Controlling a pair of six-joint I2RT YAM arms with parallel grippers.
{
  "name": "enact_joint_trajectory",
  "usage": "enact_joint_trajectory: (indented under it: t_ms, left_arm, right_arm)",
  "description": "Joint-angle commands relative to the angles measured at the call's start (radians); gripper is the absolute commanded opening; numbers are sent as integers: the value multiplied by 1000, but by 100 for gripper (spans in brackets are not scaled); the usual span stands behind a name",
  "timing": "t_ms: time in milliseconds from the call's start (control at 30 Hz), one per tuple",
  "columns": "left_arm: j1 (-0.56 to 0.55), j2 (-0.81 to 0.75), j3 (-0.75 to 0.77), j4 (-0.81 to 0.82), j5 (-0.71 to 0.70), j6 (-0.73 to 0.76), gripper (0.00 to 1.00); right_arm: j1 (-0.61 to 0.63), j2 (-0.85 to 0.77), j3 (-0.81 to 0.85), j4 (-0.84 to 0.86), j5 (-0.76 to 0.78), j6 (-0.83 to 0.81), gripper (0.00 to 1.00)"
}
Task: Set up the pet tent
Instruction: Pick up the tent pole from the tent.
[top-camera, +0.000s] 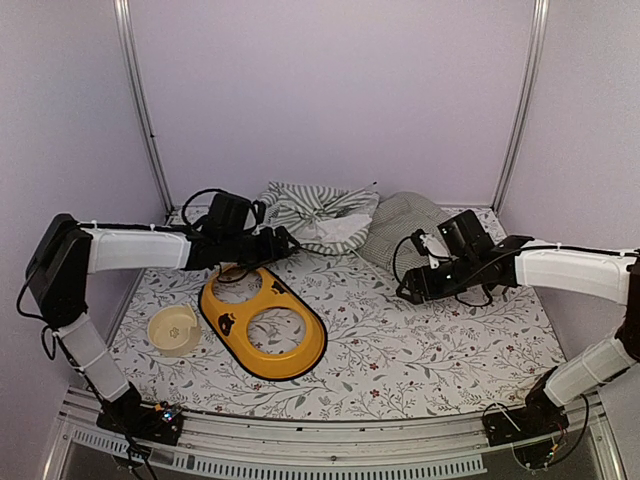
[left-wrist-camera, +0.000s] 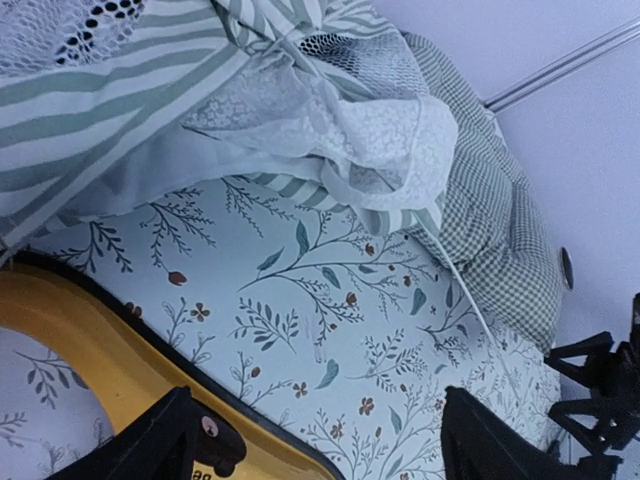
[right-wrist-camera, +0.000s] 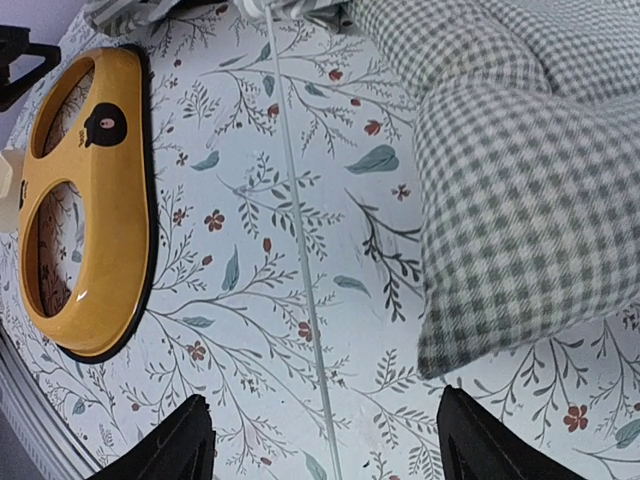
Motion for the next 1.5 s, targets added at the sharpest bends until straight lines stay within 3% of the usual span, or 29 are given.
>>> enact_joint_trajectory:
  t_ms: [0, 433, 833, 1167, 1467]
  left_arm:
    - [-60, 74, 62, 75, 10, -60, 84]
    - [-128, 238, 148, 183, 16, -79, 67]
    - [-136, 474, 346, 218, -27, -81, 59]
    - [-130, 572, 484, 177, -51, -51, 48]
    - [-121, 578, 476, 189, -57, -42, 38]
  right_arm:
    - [38, -47, -40, -47, 12, 28, 77]
    - [104, -1, -55, -62, 56, 52, 63]
    - [105, 45, -13, -63, 33, 34, 29]
    - [104, 66, 37, -82, 23, 20, 10]
    - [105, 67, 66, -100, 22, 16, 2]
